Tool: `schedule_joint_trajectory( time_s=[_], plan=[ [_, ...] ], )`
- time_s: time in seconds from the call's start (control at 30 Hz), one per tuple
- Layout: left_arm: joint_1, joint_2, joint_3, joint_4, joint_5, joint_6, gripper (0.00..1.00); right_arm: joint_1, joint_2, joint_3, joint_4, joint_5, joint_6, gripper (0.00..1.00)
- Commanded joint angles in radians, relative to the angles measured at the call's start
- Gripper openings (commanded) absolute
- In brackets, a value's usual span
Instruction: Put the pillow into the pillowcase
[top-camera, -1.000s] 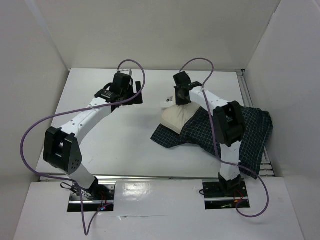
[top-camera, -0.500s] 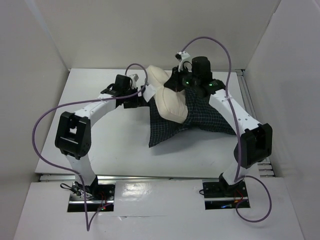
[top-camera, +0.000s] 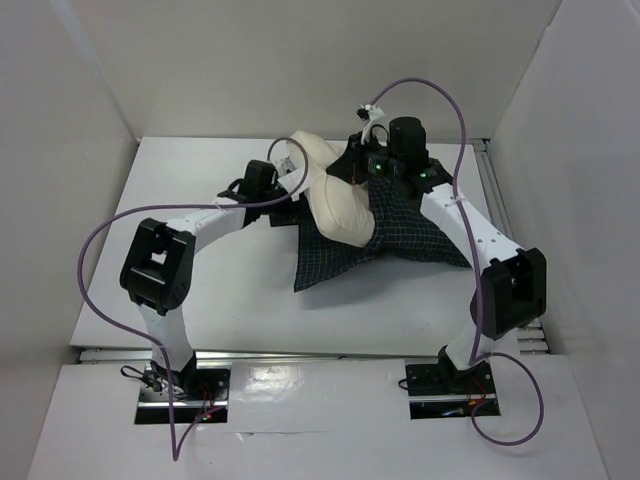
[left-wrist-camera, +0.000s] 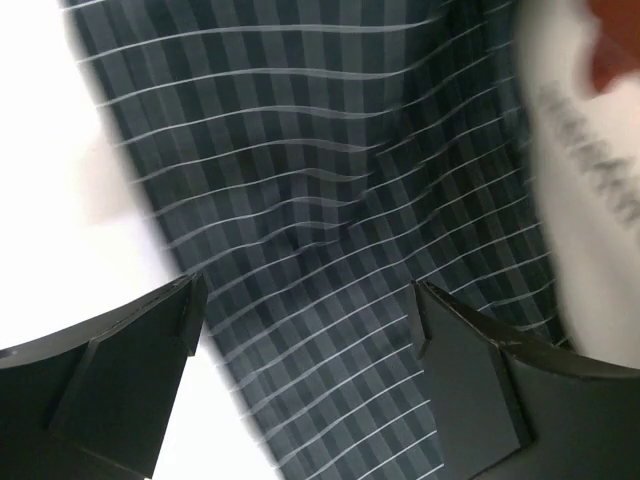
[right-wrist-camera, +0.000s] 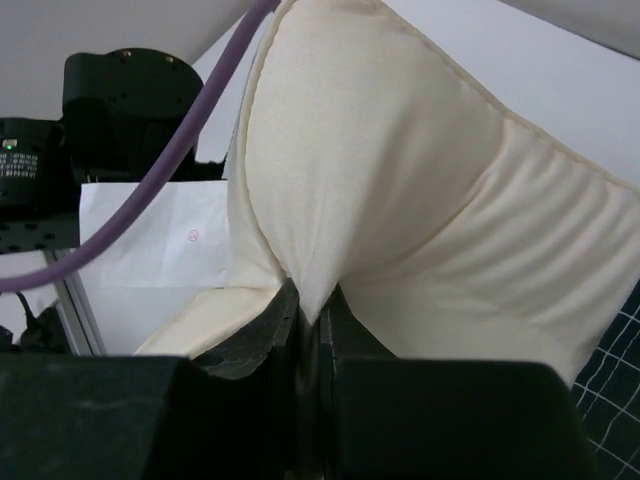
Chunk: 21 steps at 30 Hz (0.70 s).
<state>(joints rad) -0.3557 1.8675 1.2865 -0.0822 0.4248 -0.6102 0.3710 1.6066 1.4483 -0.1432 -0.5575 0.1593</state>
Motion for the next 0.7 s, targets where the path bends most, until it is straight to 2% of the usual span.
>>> schedule_joint_trajectory(
  time_s=[0.0,0.2,0.3,0.43,0.47,0.5,0.53,0.6,0.63,0.67],
  plan=[
    [-0.068,0.002,0.019,0.082,-0.121,-0.087,1.0,-0.012,-0.077,-0.029,0.218,-0.097,0.083,0.0],
    [-0.068,0.042,-0.024,0.3,-0.081,-0.184,1.0,-0.021,-0.132,-0.08,0.307,-0.119,0.134,0.0],
    [-0.089,0.091,0.008,0.305,-0.202,-0.184,1.0,-0.03,-0.166,-0.118,0.378,-0.154,0.186,0.0],
    [-0.098,0.163,0.008,0.453,-0.109,-0.206,1.0,-0.04,-0.197,-0.128,0.416,-0.202,0.232,0.0],
    [-0.098,0.208,0.035,0.557,-0.019,-0.241,1.0,-0.04,-0.206,-0.128,0.427,-0.223,0.252,0.0],
    [-0.098,0.208,0.036,0.558,0.02,-0.241,1.0,-0.04,-0.206,-0.128,0.427,-0.223,0.252,0.0],
    [-0.098,0.222,0.036,0.637,0.053,-0.253,1.0,-0.04,-0.215,-0.128,0.418,-0.213,0.252,0.0],
    [-0.098,0.252,0.065,0.657,0.084,-0.266,1.0,-0.04,-0.215,-0.137,0.409,-0.203,0.252,0.0],
    [-0.107,0.262,0.077,0.657,0.075,-0.266,0.96,-0.04,-0.224,-0.137,0.409,-0.203,0.252,0.0],
    [-0.108,0.271,0.089,0.639,0.075,-0.266,0.83,-0.04,-0.224,-0.146,0.409,-0.203,0.261,0.0]
  ],
)
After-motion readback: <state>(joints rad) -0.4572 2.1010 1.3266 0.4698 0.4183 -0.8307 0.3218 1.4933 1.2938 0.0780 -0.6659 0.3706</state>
